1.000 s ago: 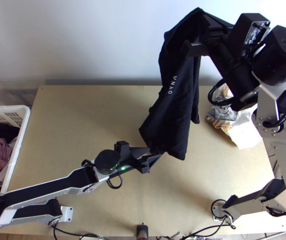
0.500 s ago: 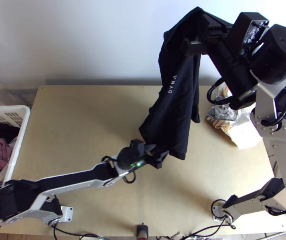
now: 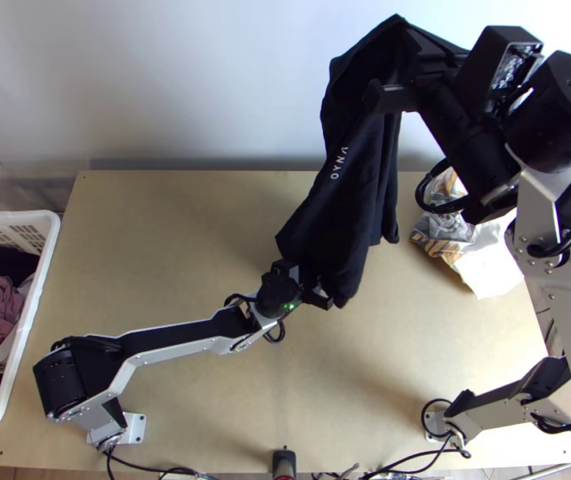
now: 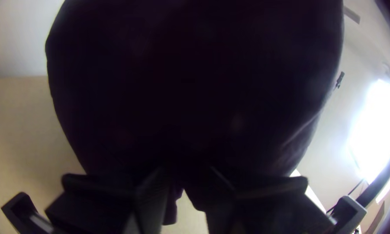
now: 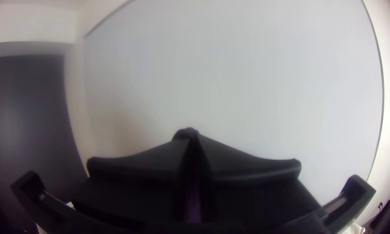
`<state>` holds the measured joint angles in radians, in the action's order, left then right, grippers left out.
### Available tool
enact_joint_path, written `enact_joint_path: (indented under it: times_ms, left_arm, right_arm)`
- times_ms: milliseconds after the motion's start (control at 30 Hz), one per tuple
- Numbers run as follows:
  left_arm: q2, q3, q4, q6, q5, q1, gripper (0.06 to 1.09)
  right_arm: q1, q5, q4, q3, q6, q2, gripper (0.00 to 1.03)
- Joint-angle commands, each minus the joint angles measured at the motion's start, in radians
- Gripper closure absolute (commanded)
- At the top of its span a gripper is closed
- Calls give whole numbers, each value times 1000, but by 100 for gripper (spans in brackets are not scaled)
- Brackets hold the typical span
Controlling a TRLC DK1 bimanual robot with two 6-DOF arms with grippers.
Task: Fold the t-shirt
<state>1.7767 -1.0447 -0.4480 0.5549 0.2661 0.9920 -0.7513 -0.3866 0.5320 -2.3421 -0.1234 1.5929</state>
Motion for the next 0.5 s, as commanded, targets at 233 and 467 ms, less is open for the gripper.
enact_joint_path:
  times_ms: [233,467]
  left_arm:
    - [-434,31,328,-26,-335,-243,105]
    - [-622,-130,586,20,-619,-724,105]
  right_arm:
    - [17,-1,10,15,-4,-31,100]
    - [21,-1,0,12,-7,-33,100]
